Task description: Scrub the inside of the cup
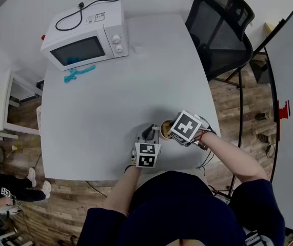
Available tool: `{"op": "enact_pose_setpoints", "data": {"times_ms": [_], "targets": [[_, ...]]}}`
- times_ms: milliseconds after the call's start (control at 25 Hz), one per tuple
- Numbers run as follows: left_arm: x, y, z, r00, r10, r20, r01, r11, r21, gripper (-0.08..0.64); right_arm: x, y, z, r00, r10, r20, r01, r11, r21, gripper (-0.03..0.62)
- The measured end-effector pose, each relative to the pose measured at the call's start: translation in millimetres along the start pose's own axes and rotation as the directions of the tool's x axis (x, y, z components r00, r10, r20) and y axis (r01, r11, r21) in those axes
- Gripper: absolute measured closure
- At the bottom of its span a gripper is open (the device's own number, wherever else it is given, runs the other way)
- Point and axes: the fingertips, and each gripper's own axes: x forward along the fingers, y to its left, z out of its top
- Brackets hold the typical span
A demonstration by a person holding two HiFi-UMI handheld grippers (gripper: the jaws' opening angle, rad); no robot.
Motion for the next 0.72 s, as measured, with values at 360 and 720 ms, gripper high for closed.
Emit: {"op": "enact_pose_setpoints", "data": {"times_ms": [360,720], "targets": [[-7,-9,8,1.000,-0.012,0.027,0.011,0.998,0.055,0.515,-6,-5,-10,0.995,0.004,0.099,-0.027,0.973,0.228,0.557],[-11,-18,8,0.999,-0.018,0.036,0.015,0.997,0.074,0.517,-10,-1,-24,0.982,0.007,0.191,-0.114,0.821,0.560,0.557]]}}
